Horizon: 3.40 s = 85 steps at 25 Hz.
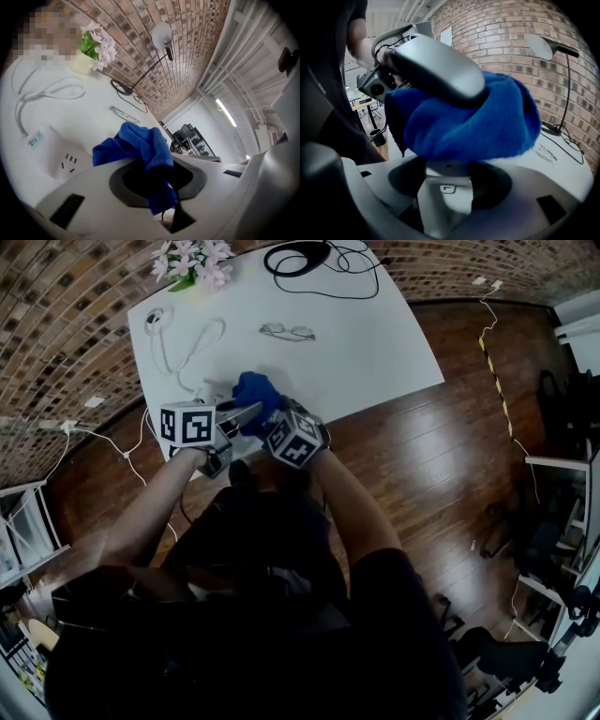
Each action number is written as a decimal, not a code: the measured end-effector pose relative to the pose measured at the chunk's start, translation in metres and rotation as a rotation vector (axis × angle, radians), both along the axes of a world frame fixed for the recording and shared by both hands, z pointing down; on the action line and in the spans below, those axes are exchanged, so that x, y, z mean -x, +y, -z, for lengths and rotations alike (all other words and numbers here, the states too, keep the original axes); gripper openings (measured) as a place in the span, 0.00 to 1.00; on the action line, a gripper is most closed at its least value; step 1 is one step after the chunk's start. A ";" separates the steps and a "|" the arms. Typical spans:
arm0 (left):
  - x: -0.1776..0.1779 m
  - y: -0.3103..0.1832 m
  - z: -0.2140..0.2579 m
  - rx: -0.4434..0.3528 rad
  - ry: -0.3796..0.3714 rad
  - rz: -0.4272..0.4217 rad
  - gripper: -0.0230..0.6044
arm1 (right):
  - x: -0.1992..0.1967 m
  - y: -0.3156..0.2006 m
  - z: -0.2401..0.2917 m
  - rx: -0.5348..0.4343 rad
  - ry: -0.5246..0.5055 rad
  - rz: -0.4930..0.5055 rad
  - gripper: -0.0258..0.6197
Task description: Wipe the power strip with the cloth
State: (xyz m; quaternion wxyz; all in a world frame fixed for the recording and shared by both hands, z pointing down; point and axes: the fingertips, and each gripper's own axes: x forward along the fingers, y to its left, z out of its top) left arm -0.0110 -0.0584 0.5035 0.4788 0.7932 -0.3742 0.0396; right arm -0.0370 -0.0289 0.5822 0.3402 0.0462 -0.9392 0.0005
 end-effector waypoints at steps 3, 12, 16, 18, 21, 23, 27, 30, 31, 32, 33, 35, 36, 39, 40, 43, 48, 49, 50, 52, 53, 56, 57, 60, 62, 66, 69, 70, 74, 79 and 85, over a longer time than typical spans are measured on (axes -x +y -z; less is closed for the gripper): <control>0.017 -0.012 0.017 -0.057 0.003 0.080 0.18 | -0.001 0.000 0.001 0.001 -0.001 0.001 0.47; 0.087 -0.020 0.038 -0.100 -0.009 0.185 0.20 | -0.001 0.000 0.000 0.028 0.013 -0.005 0.47; 0.115 -0.014 0.030 -0.114 -0.134 0.165 0.21 | -0.002 -0.002 0.000 0.029 0.022 -0.007 0.47; 0.123 -0.012 0.029 -0.132 -0.188 0.130 0.21 | -0.002 -0.001 -0.001 0.027 0.016 -0.008 0.47; 0.135 -0.014 0.029 -0.159 -0.275 0.062 0.21 | -0.004 0.000 -0.001 0.018 0.034 -0.007 0.47; 0.145 -0.016 0.027 -0.165 -0.310 0.016 0.21 | -0.001 0.000 0.001 -0.009 0.053 0.001 0.47; 0.154 -0.018 0.019 -0.149 -0.316 -0.112 0.21 | 0.002 0.003 0.004 -0.108 0.106 0.043 0.47; 0.152 -0.016 0.012 -0.149 -0.343 -0.248 0.21 | 0.002 0.001 0.006 -0.249 0.184 0.094 0.47; 0.150 -0.015 0.010 -0.156 -0.356 -0.296 0.21 | 0.002 -0.002 0.007 -0.306 0.209 0.109 0.47; 0.148 -0.014 0.009 -0.166 -0.368 -0.343 0.21 | 0.001 -0.005 0.006 -0.363 0.232 0.123 0.47; 0.146 -0.014 0.009 -0.178 -0.377 -0.391 0.21 | -0.001 -0.009 0.006 -0.417 0.252 0.133 0.47; 0.141 -0.013 0.007 -0.197 -0.394 -0.489 0.22 | -0.005 -0.017 0.006 -0.505 0.291 0.144 0.47; 0.138 -0.013 0.005 -0.202 -0.398 -0.534 0.23 | -0.008 -0.021 0.008 -0.544 0.311 0.146 0.47; 0.133 -0.016 -0.005 -0.202 -0.423 -0.624 0.25 | -0.010 -0.032 0.015 -0.657 0.366 0.157 0.47; 0.132 -0.017 -0.010 -0.203 -0.440 -0.646 0.25 | -0.009 -0.033 0.015 -0.688 0.372 0.162 0.47; 0.118 -0.014 -0.019 -0.209 -0.441 -0.722 0.30 | -0.011 -0.035 0.016 -0.732 0.387 0.163 0.47; 0.099 -0.008 -0.034 -0.164 -0.395 -0.854 0.48 | -0.012 -0.035 0.017 -0.751 0.398 0.148 0.47; 0.097 -0.008 -0.038 -0.164 -0.407 -0.878 0.48 | -0.011 -0.035 0.016 -0.757 0.400 0.151 0.46; 0.094 -0.009 -0.041 -0.163 -0.419 -0.903 0.48 | -0.011 -0.035 0.017 -0.763 0.402 0.156 0.46; 0.087 -0.007 -0.048 -0.157 -0.444 -0.959 0.49 | -0.007 -0.033 0.028 -0.768 0.398 0.165 0.46; 0.084 -0.006 -0.051 -0.150 -0.454 -0.989 0.49 | -0.004 -0.032 0.034 -0.772 0.396 0.169 0.46; 0.078 -0.002 -0.061 -0.120 -0.452 -1.053 0.52 | -0.002 -0.034 0.038 -0.792 0.396 0.180 0.46; 0.076 -0.001 -0.063 -0.113 -0.444 -1.061 0.52 | -0.001 -0.035 0.037 -0.793 0.396 0.180 0.46; 0.071 0.001 -0.066 -0.094 -0.426 -1.062 0.52 | -0.004 -0.036 0.033 -0.776 0.396 0.172 0.46; 0.068 0.002 -0.066 -0.090 -0.432 -1.056 0.48 | -0.007 -0.037 0.030 -0.760 0.388 0.163 0.46; 0.065 0.004 -0.066 -0.157 -0.511 -1.034 0.46 | -0.012 -0.037 0.024 -0.725 0.373 0.163 0.46; 0.061 0.008 -0.059 -0.263 -0.631 -0.999 0.46 | -0.014 -0.036 0.021 -0.682 0.338 0.142 0.49; 0.060 0.008 -0.057 -0.301 -0.680 -0.981 0.46 | -0.014 -0.036 0.021 -0.657 0.325 0.134 0.50; 0.066 0.008 -0.065 -0.434 -0.920 -0.951 0.45 | -0.017 -0.027 0.015 -0.467 0.226 0.109 0.54; 0.067 0.011 -0.068 -0.508 -1.044 -0.921 0.45 | -0.012 -0.019 0.018 -0.198 0.097 0.071 0.54; 0.067 0.013 -0.067 -0.506 -1.101 -0.802 0.47 | -0.004 -0.012 0.016 -0.080 0.043 0.069 0.30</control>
